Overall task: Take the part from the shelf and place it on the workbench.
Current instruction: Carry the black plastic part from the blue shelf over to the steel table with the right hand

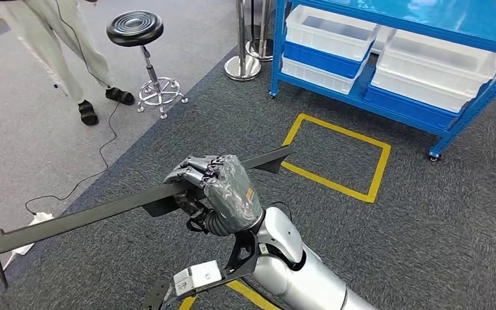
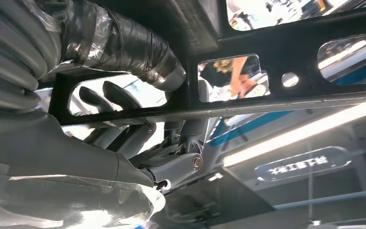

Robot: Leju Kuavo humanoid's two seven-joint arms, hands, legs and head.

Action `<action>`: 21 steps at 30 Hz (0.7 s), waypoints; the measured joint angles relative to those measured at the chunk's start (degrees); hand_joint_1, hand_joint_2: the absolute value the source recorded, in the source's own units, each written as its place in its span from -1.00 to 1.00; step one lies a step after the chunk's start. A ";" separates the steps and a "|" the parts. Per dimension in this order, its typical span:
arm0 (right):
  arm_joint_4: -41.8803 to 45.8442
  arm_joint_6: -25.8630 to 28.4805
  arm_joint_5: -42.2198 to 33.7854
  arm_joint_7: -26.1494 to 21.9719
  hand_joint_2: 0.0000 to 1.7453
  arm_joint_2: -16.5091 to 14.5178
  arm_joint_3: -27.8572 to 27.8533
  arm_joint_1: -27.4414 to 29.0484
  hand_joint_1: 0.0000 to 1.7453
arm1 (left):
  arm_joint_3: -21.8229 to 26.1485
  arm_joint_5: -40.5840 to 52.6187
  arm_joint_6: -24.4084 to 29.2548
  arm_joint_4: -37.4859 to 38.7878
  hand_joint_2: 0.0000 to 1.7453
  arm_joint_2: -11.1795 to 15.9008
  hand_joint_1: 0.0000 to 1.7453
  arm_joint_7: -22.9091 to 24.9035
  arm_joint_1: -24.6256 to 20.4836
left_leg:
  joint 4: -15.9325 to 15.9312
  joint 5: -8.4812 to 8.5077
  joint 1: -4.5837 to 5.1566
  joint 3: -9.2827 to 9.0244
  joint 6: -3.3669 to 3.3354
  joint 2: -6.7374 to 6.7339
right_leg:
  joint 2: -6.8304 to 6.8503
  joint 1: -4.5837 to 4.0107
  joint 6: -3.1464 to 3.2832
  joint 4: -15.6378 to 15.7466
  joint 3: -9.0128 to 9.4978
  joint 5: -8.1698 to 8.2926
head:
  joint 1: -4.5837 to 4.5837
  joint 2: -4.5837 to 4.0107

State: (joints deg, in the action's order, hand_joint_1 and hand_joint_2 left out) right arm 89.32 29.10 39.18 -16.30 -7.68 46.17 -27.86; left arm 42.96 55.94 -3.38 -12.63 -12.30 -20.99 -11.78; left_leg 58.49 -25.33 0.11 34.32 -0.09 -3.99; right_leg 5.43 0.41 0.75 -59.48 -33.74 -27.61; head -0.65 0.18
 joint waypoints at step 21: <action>1.45 0.68 0.88 0.27 1.00 0.87 -0.20 1.14 1.00 | -1.05 0.21 -0.02 0.00 1.00 -0.37 -1.00 0.03 -0.06 | 5.07 -2.41 -0.64 3.30 0.94 6.67 | -6.06 0.81 0.66 0.37 -0.38 0.97 | -0.03 0.00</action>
State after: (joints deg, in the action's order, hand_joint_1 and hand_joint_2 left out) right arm 90.77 29.77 40.07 -16.04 -6.81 45.97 -26.71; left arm 41.91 56.16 -3.39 -12.63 -12.67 -20.96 -11.85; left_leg 63.56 -27.74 -0.53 37.63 0.84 2.69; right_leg -0.63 1.22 1.41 -59.11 -34.12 -26.64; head -0.68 0.18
